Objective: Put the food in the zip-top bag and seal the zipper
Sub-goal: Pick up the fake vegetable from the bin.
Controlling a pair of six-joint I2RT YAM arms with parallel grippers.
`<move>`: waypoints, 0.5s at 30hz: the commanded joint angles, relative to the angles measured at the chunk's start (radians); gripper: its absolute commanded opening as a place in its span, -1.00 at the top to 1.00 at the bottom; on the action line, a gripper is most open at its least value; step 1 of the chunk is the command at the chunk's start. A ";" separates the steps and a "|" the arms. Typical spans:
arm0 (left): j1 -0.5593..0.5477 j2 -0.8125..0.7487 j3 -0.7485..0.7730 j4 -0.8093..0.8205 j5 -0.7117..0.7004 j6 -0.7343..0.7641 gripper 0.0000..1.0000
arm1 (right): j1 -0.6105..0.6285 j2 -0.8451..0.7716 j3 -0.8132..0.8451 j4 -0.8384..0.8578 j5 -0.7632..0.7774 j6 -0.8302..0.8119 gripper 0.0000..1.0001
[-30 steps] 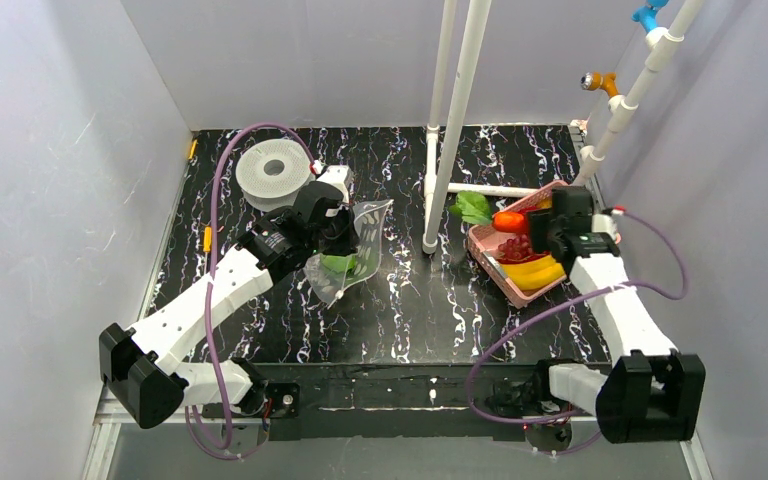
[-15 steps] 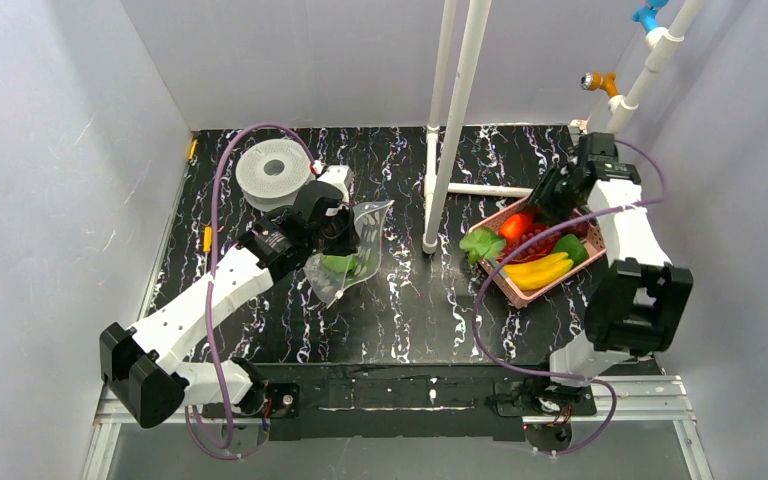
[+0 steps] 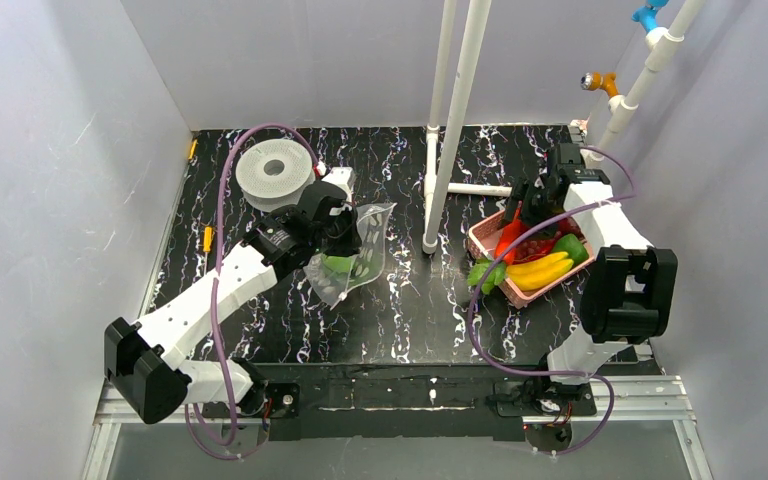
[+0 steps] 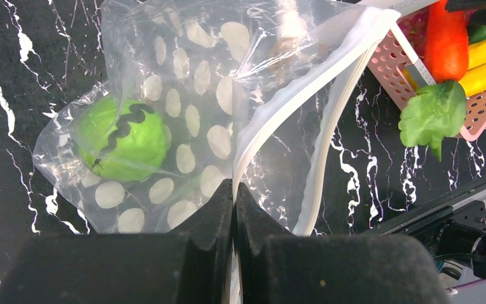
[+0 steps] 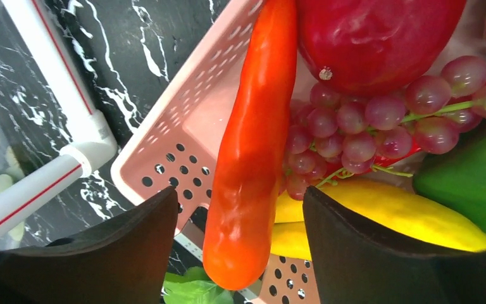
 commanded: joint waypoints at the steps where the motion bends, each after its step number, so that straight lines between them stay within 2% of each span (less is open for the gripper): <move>1: 0.006 0.000 0.029 0.000 0.002 -0.003 1.00 | 0.030 -0.062 -0.078 0.059 0.035 0.006 -0.67; 7: 0.005 -0.005 0.027 -0.001 -0.008 0.000 1.00 | 0.030 -0.196 -0.221 0.098 0.025 0.137 -0.70; 12: 0.005 -0.006 0.028 -0.001 -0.012 0.001 1.00 | 0.033 -0.315 -0.365 0.211 -0.006 0.259 -0.56; 15: 0.006 -0.006 0.028 -0.001 -0.011 0.002 1.00 | 0.033 -0.319 -0.388 0.257 -0.028 0.280 -0.46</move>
